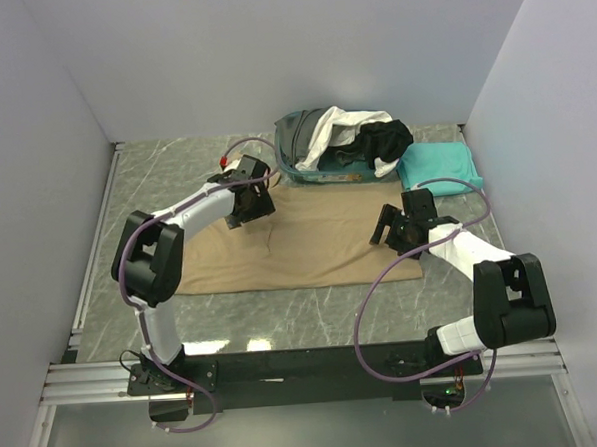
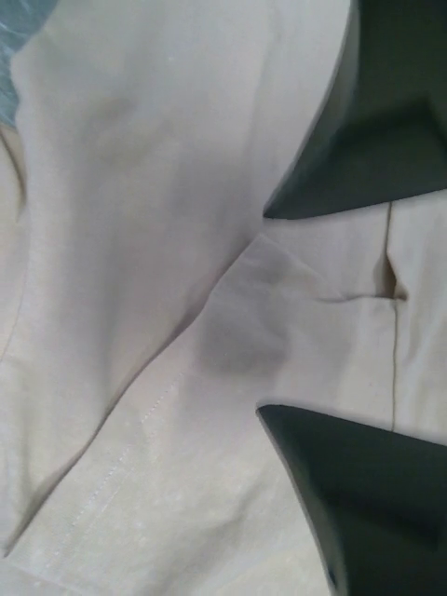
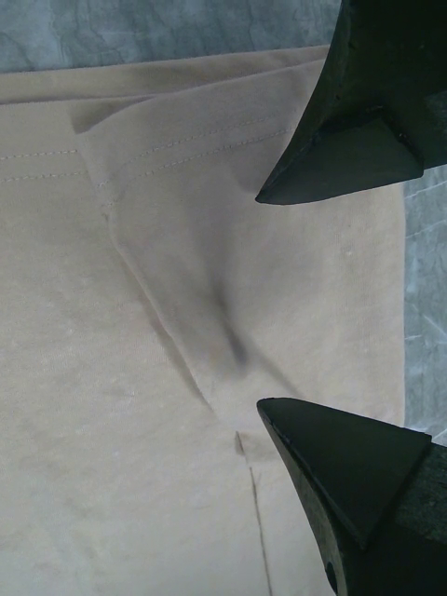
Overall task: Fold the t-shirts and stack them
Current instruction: Fold the tshirt
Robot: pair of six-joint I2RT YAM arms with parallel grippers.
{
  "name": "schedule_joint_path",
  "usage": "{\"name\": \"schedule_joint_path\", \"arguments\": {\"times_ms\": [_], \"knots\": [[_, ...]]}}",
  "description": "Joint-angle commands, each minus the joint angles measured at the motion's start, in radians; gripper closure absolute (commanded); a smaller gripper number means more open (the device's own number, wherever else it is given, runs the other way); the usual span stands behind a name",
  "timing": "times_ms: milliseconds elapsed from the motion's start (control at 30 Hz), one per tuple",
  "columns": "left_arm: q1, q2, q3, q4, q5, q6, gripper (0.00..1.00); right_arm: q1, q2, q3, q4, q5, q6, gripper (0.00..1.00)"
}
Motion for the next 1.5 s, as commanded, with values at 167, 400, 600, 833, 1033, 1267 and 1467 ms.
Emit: {"name": "schedule_joint_path", "arguments": {"times_ms": [167,400,600,833,1033,1267,1467], "knots": [[-0.009,-0.131,0.009,0.009,-0.003,0.025,0.01,-0.001,-0.036,0.054,-0.007,0.032,-0.024,0.10],[0.051,-0.260,-0.149,0.070,-0.035,-0.032,0.01,0.018,-0.057,0.057,0.008,0.023,-0.027,0.10],[0.144,-0.257,-0.321,0.179,0.066,-0.081,0.01,0.057,0.032,0.089,0.004,0.009,-0.027,0.09],[0.160,-0.335,-0.528,0.146,0.033,-0.179,0.00,0.089,0.073,0.037,-0.015,0.043,-0.001,0.09],[0.164,-0.479,-0.663,0.037,-0.021,-0.243,0.01,0.140,0.012,-0.041,-0.091,0.057,0.027,0.09],[0.164,-0.682,-0.789,-0.081,-0.058,-0.340,0.01,0.244,-0.131,-0.150,-0.160,0.061,0.126,0.09],[0.164,-0.794,-0.754,-0.114,-0.072,-0.326,0.00,0.267,-0.234,-0.123,-0.183,0.091,0.127,0.09]]}}
